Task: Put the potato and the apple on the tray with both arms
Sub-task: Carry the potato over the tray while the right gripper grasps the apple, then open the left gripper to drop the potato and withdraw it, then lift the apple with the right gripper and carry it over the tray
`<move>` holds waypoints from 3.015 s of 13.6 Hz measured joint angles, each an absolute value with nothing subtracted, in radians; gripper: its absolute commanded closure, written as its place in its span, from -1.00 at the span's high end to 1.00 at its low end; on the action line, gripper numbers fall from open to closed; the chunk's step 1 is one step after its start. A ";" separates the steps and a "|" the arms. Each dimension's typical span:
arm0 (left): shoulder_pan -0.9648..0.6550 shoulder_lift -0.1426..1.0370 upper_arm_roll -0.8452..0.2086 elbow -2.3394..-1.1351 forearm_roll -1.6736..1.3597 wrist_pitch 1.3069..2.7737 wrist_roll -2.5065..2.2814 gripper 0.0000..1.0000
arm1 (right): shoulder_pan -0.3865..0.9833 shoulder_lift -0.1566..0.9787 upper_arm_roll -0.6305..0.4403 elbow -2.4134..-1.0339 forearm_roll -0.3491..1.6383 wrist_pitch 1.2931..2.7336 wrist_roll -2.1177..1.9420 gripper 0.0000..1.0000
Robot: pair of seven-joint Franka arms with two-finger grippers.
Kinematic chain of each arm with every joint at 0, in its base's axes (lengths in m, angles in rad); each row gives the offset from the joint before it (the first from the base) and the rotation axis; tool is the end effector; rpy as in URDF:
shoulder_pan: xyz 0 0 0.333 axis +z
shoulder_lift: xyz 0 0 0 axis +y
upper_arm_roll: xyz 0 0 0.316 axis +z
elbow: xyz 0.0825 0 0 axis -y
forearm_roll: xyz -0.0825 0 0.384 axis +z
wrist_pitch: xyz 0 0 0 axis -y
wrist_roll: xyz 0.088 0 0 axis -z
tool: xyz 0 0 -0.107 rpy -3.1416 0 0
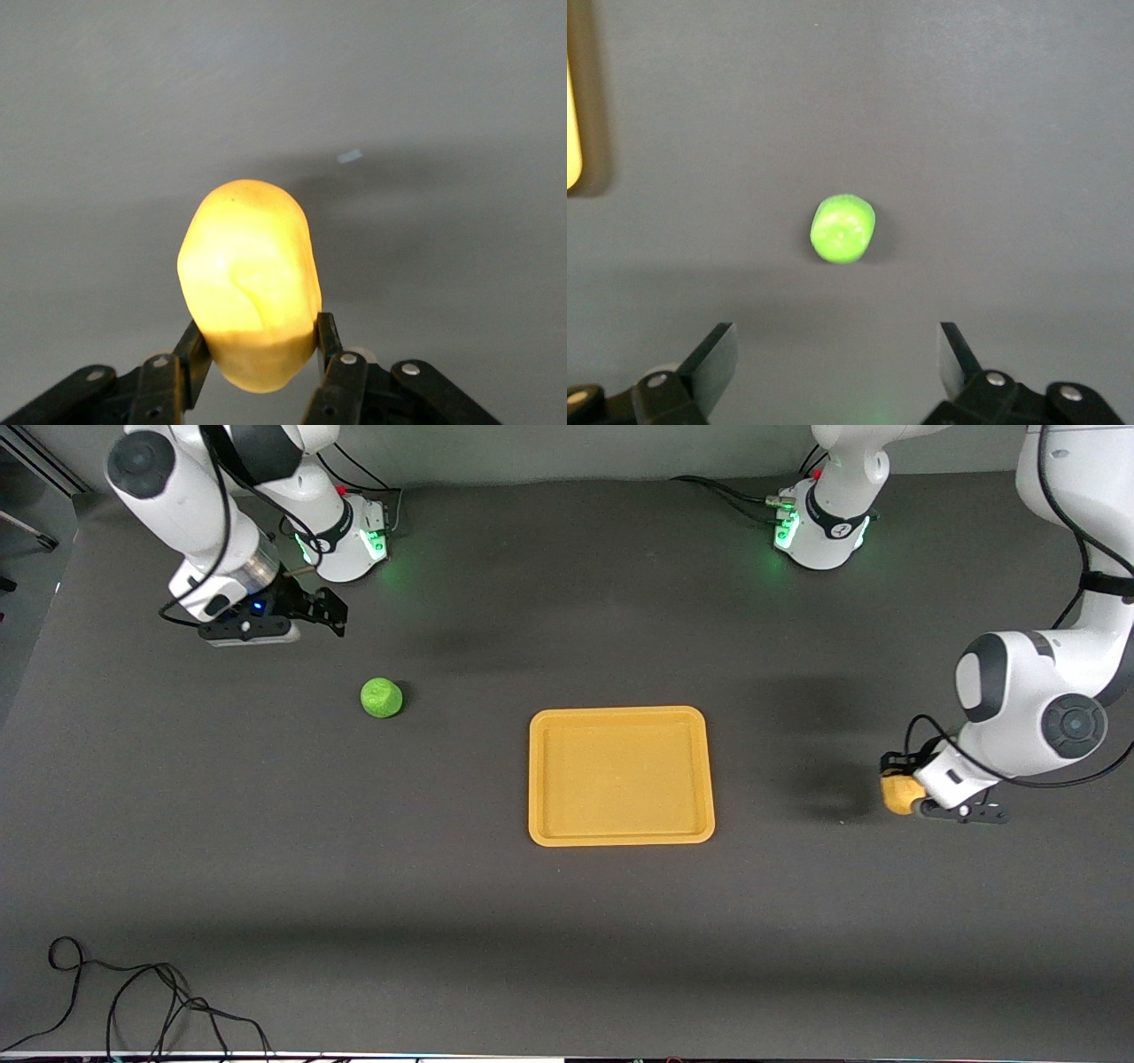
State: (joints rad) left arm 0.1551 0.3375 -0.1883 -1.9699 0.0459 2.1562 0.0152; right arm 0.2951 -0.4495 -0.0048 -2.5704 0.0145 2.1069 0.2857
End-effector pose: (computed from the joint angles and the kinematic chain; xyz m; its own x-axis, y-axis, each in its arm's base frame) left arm 0.5933 -0.0143 0.2913 0.9871 -0.0720 -0.1433 -0.0684 -0.9972 0.0300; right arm 0.3773 0.1134 0.4148 0.9998 -0.0023 -0.0176 -0.0025 -0.9999 -0.0099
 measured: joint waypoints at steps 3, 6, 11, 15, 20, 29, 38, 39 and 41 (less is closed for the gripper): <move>0.080 0.334 -0.294 -1.895 -0.083 2.094 -0.086 -0.90 | 0.347 -0.386 -0.005 -2.701 0.015 2.334 0.365 1.00; -0.023 0.340 -0.349 -1.891 -0.098 2.091 -0.206 -0.90 | 0.385 -0.262 -0.005 -2.739 0.015 2.528 0.410 1.00; -0.142 0.450 -0.349 -1.902 -0.099 2.238 -0.289 -0.83 | 0.384 -0.055 -0.012 -2.754 0.015 2.767 0.411 1.00; -0.156 0.516 -0.346 -1.901 -0.099 2.299 -0.295 -0.67 | 0.383 0.024 -0.027 -2.752 0.015 2.827 0.409 1.00; -0.172 0.552 -0.346 -1.901 -0.097 2.362 -0.316 0.58 | 0.383 0.047 -0.058 -2.751 0.015 2.827 0.389 1.00; -0.165 0.428 -0.206 -1.829 0.006 2.103 -0.310 1.00 | 0.383 0.083 -0.059 -2.742 0.015 2.829 0.389 -0.17; 0.119 0.086 -0.111 -1.819 0.002 1.832 0.199 1.00 | 0.382 -0.142 -0.100 -2.249 0.014 2.013 0.388 -0.17; 0.145 0.059 -0.110 -1.820 -0.014 1.818 0.227 1.00 | 0.382 -0.148 -0.102 -2.153 0.014 1.909 0.388 -0.17; 0.169 0.018 -0.109 -1.821 -0.023 1.803 0.248 1.00 | 0.383 -0.139 -0.103 -1.990 0.014 1.775 0.388 -0.17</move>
